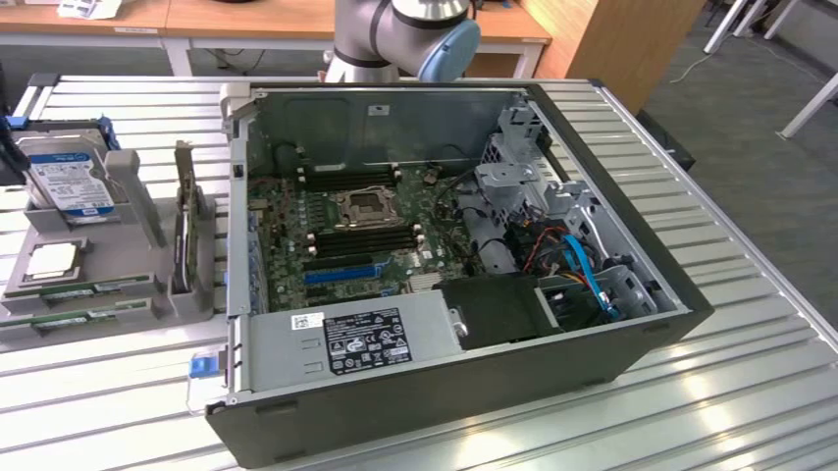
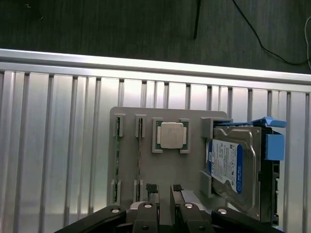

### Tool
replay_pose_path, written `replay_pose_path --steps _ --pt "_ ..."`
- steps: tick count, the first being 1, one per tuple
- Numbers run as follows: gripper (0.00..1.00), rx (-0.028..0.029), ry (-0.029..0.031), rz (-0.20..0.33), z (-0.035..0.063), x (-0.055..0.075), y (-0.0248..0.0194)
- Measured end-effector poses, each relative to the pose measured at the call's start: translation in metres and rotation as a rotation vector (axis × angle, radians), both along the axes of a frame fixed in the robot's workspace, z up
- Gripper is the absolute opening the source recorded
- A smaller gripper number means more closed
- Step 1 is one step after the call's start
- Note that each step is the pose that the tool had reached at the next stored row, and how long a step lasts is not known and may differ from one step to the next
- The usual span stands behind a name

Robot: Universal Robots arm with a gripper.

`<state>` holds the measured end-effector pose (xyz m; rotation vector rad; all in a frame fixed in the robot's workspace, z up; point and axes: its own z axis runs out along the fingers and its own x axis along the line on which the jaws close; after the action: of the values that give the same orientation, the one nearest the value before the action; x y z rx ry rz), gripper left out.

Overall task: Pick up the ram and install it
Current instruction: 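Pick up the ram and move it above insertion slot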

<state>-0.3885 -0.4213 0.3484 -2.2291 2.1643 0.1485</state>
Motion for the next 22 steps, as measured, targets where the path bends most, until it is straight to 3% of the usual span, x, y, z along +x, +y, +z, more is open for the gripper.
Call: replay_pose_path --steps 11,22 --pt "0.24 0.0023 0.0000 0.000 -0.0195 0.000 -0.0001" --pt "0.24 0.0028 0.0001 0.000 -0.0203 0.000 -0.0001"
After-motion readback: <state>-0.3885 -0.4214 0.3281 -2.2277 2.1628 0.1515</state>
